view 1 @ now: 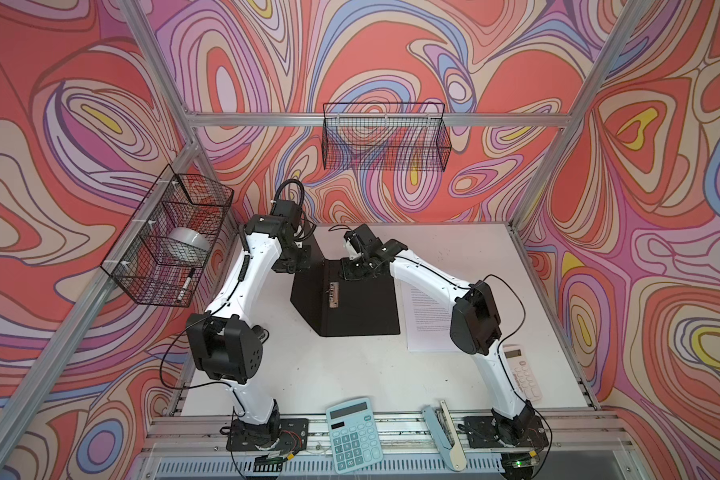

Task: Put the files into the folder

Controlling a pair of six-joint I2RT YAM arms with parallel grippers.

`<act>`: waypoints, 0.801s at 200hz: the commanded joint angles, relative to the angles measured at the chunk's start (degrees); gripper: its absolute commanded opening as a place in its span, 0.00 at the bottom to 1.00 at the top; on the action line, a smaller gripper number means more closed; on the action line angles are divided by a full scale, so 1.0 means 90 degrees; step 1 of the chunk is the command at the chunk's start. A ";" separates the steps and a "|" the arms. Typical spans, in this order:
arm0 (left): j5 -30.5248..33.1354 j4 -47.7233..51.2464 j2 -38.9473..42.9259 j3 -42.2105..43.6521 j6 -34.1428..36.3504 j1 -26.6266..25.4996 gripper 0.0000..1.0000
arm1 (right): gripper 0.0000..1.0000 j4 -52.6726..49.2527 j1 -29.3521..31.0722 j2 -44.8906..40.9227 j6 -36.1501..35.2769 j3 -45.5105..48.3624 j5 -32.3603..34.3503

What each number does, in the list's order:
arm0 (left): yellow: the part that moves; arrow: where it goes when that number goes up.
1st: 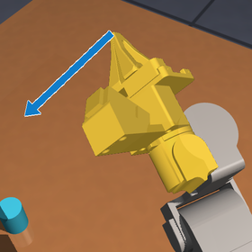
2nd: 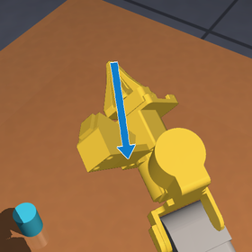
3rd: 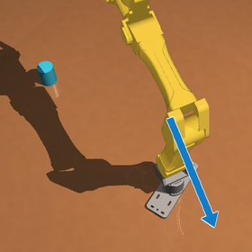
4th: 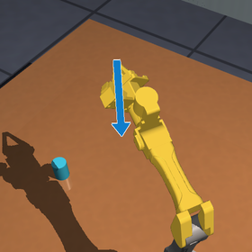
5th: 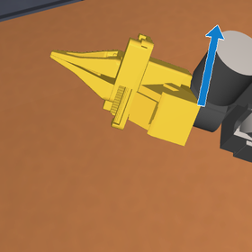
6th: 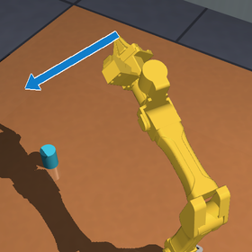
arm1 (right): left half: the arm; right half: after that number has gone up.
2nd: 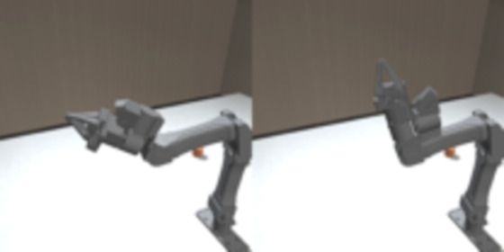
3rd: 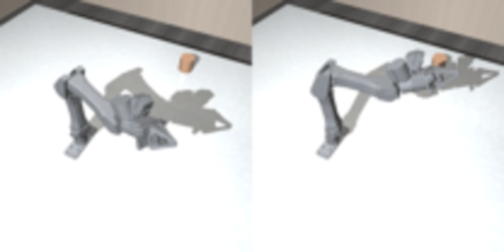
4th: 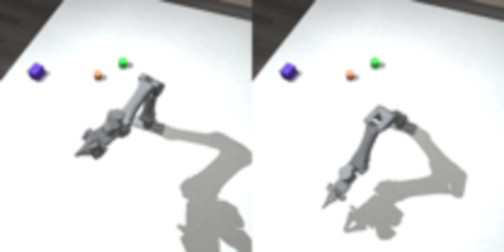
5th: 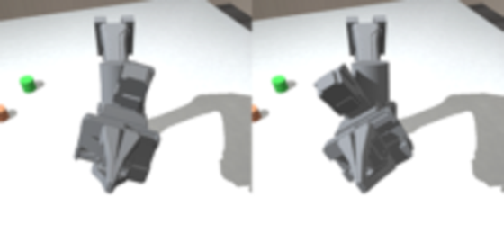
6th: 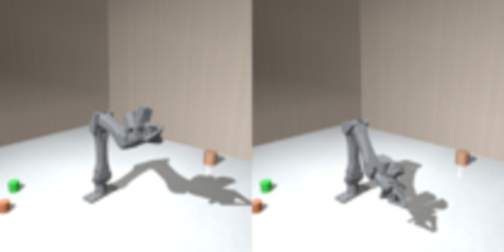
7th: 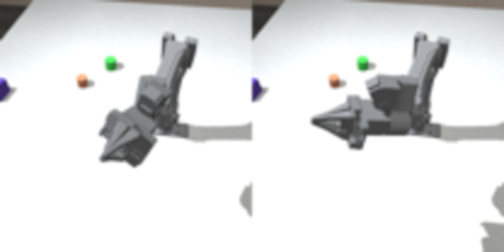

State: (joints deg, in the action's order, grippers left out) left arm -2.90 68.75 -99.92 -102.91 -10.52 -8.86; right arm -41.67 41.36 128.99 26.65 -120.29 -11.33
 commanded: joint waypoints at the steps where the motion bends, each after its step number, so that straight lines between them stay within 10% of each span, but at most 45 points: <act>1: 0.0300 0.0169 -0.0096 -0.0148 0.0177 0.0125 0.03 | 0.33 0.0205 -0.0011 -0.0352 -0.0108 0.0492 0.0043; 160: 0.0341 -0.0208 -0.0097 0.0710 0.0559 0.0628 0.49 | 0.33 0.1221 -0.0006 -0.0537 0.0272 0.2709 -0.0136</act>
State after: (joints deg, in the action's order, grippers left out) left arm -0.73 67.75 -100.73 -98.39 -6.68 -4.03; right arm -31.79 41.23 123.17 28.80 -97.25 -12.73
